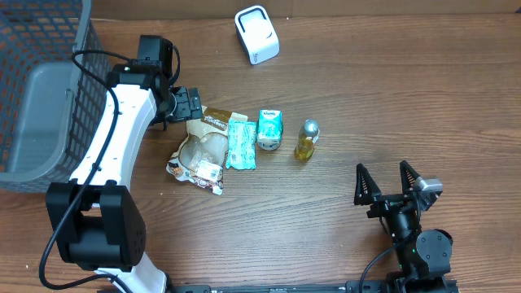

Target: Scan the item barcode

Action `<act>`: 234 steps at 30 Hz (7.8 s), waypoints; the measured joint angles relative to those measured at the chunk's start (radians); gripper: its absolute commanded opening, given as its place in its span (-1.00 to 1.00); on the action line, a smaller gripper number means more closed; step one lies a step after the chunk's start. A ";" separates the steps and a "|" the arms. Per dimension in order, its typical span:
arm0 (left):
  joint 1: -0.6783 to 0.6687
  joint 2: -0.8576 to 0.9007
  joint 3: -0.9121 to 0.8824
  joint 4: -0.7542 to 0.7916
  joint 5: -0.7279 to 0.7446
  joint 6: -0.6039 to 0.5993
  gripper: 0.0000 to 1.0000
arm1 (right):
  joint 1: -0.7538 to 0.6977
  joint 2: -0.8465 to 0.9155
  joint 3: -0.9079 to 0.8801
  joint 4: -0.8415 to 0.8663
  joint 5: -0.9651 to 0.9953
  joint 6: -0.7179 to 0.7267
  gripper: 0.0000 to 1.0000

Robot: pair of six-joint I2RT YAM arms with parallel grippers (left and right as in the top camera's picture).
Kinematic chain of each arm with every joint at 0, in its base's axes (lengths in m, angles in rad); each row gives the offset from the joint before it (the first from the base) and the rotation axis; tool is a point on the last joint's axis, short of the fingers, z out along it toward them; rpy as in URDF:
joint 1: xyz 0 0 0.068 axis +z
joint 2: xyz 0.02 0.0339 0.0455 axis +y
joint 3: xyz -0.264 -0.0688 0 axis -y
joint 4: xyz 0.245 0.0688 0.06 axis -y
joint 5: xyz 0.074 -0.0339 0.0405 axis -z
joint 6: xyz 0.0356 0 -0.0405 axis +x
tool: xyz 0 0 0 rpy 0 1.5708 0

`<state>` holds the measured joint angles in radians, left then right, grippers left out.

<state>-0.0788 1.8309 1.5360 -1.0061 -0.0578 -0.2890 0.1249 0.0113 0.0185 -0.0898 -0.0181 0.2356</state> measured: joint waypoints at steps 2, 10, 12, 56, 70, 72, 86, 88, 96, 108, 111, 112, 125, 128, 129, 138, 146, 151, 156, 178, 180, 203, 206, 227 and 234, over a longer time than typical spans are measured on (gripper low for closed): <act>0.000 0.000 0.000 0.000 0.000 0.000 1.00 | 0.000 0.000 0.000 0.000 0.000 0.000 1.00; 0.000 0.000 0.000 0.000 0.000 0.000 1.00 | 0.000 0.000 0.000 0.000 0.000 0.000 1.00; 0.000 0.000 0.000 0.000 0.000 0.000 0.99 | 0.000 0.000 0.000 -0.001 -0.001 0.000 1.00; 0.000 0.000 0.000 0.000 0.000 0.000 1.00 | 0.000 0.000 0.000 0.048 0.158 -0.158 1.00; 0.000 0.000 0.000 0.000 0.000 0.000 1.00 | 0.000 0.000 0.000 0.029 -0.048 -0.108 1.00; 0.000 0.000 0.000 0.000 0.000 0.000 0.99 | 0.000 0.000 0.000 0.005 -0.062 -0.082 1.00; 0.000 0.000 0.000 0.000 0.000 0.000 0.99 | 0.000 0.237 0.474 -0.372 -0.019 -0.029 1.00; 0.000 0.000 0.000 0.000 0.000 0.000 1.00 | 0.000 0.362 0.643 -0.490 -0.014 -0.028 1.00; 0.000 0.000 0.000 0.000 -0.005 0.000 1.00 | 0.000 0.854 1.247 -0.955 -0.004 -0.026 1.00; 0.000 0.000 0.000 0.000 -0.007 0.000 1.00 | 0.000 1.326 1.514 -1.154 -0.169 -0.027 0.79; 0.000 0.000 0.000 0.000 -0.007 0.000 0.99 | 0.000 1.402 1.514 -1.155 -0.215 -0.014 0.75; 0.000 0.000 0.000 0.000 -0.007 0.000 1.00 | 0.000 1.424 1.514 -1.155 -0.224 -0.004 0.75; 0.000 0.000 0.000 0.000 -0.007 0.000 0.99 | 0.180 1.595 1.514 -1.083 -0.098 0.205 0.80; 0.000 0.000 0.000 0.000 -0.007 0.000 1.00 | 0.233 1.603 1.514 -1.058 -0.040 0.245 0.89; 0.000 0.000 0.000 0.000 -0.007 0.000 1.00 | 0.261 1.611 1.514 -1.048 -0.006 0.266 0.90; 0.000 0.000 0.000 0.000 -0.007 0.000 0.99 | 0.327 1.717 1.514 -1.027 0.126 0.393 0.93; 0.000 0.000 0.000 0.000 -0.007 0.000 0.99 | 0.327 1.812 1.514 -1.025 0.130 0.444 0.89; 0.000 0.000 0.000 0.000 -0.007 0.000 1.00 | 0.327 1.817 1.514 -1.015 0.130 0.463 0.61; 0.000 0.000 0.000 0.000 -0.007 0.000 0.99 | 0.327 1.817 1.513 -1.021 0.130 0.478 0.56; 0.000 0.000 0.000 0.000 -0.007 0.000 1.00 | 0.327 1.827 1.478 -0.987 0.126 0.497 0.37; 0.000 0.000 0.000 0.000 -0.007 0.000 1.00 | 0.327 1.827 1.478 -0.987 0.126 0.497 0.37; 0.000 0.000 0.000 0.000 -0.007 0.000 0.99 | 0.327 1.827 1.478 -0.993 0.121 0.496 -0.50; 0.000 0.000 0.000 0.000 -0.007 0.000 1.00 | 0.327 1.827 1.479 -0.999 0.121 0.497 -0.51; 0.000 0.000 0.000 0.000 -0.007 0.000 1.00 | 0.153 1.764 1.564 -1.194 -0.084 0.161 -0.61; 0.000 0.000 0.000 0.000 -0.007 0.000 1.00 | 0.006 1.592 1.566 -1.288 -0.319 -0.055 -0.62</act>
<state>-0.0784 1.8309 1.5360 -1.0061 -0.0647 -0.2890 0.1310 1.6035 1.5841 -1.3777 -0.3374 0.1810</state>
